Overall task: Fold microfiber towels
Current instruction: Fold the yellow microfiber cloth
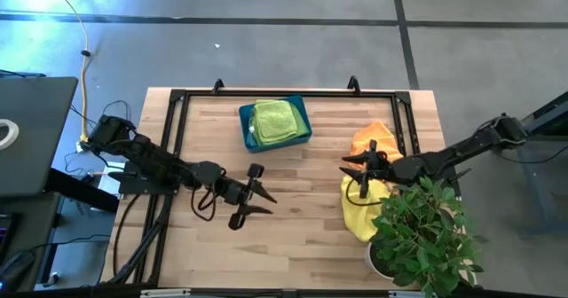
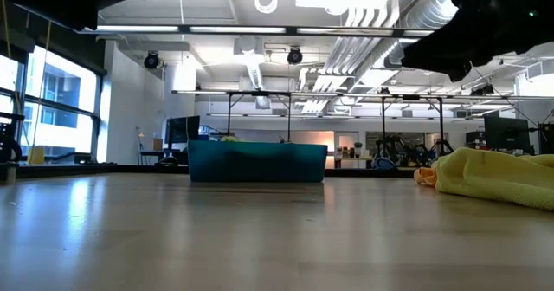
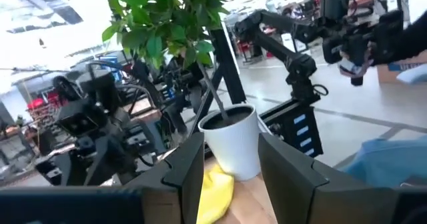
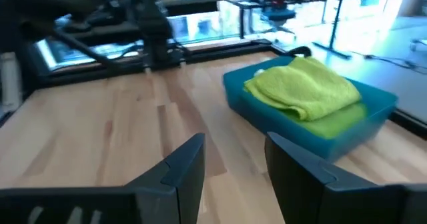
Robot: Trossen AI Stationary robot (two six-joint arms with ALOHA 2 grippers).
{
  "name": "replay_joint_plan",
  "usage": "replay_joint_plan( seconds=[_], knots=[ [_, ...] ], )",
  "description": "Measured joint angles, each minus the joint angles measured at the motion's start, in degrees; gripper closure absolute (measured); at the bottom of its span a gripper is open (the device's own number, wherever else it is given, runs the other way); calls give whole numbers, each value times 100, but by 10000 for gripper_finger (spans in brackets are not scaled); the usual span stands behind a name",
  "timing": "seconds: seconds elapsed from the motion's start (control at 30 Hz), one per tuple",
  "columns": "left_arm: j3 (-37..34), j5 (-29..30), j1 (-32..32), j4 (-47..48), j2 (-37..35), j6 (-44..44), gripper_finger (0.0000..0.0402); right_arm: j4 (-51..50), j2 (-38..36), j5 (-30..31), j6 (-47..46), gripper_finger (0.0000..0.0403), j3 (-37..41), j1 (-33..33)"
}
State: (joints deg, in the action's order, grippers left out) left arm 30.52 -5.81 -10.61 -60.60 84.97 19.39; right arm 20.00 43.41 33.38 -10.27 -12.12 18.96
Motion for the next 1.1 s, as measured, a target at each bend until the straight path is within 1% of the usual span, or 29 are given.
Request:
replay_joint_plan(
  seconds=[0.03, 0.1, 0.17, 0.27, 0.33, 0.43, 0.57, 0.63, 0.7, 0.83, 0.9, 1.0, 1.1],
  knots=[
    [0, -21, 0, -11, 0, 62, 271, -62, 95, 43, -76, 254, -94, -63],
    [0, -119, -2, -98, 0, 136, 271, -562, 296, 24, -464, 254, -344, -205],
    [0, -246, 12, -107, 0, 182, 271, -1569, 434, -172, -962, 254, -661, -339],
    [0, -259, 13, -96, 0, 184, 271, -3099, 694, -551, -1866, 254, -1219, -519],
    [0, -260, 13, -87, 0, 184, 271, -4022, 927, -933, -2407, 254, -1561, -628],
    [0, -341, 30, -83, 0, 183, 271, -4832, 1326, -1605, -2967, 254, -1961, -729],
    [0, -660, 127, -80, 0, 98, 271, -5246, 1983, -2554, -3175, 254, -2340, -746],
    [0, -718, 155, -76, 0, 46, 271, -5492, 2285, -2889, -3174, 254, -2548, -745],
    [0, -731, 162, -76, 0, 32, 271, -5855, 2542, -3049, -3133, 254, -2771, -745],
    [0, -734, 160, -74, 0, 29, 271, -6605, 2951, -3100, -3129, 254, -3134, -692],
    [0, -738, 160, -74, 0, 30, 271, -6703, 3119, -3404, -3194, 254, -3202, -668],
    [0, -742, 160, -69, 0, 31, 271, -6585, 3400, -3931, -3338, 254, -3211, -604],
    [0, -742, 160, -67, 0, 29, 271, -6604, 3734, -3991, -3322, 254, -3211, -502]
  ],
)
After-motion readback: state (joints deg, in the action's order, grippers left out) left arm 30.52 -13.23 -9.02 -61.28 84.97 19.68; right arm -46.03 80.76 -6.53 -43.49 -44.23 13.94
